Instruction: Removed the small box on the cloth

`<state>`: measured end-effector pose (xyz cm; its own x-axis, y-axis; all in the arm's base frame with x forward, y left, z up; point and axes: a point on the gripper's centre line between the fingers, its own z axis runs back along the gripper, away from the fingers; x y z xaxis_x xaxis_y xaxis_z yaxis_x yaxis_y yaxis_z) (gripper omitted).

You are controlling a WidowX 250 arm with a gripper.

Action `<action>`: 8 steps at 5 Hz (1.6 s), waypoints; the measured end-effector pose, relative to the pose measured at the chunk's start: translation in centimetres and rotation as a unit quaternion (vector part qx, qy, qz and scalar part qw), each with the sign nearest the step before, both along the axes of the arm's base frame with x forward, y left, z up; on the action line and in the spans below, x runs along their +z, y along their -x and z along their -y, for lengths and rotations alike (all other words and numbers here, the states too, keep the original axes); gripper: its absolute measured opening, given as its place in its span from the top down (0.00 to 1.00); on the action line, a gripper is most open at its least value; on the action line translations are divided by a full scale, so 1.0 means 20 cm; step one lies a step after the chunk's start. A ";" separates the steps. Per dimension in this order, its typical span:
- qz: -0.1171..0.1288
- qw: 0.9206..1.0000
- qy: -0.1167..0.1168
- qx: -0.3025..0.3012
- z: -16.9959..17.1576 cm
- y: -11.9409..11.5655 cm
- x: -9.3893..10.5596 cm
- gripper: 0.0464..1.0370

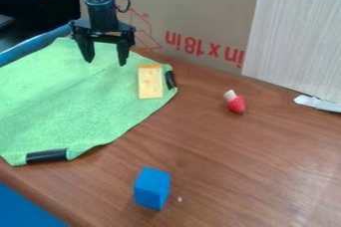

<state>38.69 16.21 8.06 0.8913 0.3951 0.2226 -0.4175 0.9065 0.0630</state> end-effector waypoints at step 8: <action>0.026 0.999 0.028 0.008 0.26 -0.01 0.05 0.04</action>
<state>38.87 11.04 8.98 0.8721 0.4231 0.2458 -0.4343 0.9007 -0.0094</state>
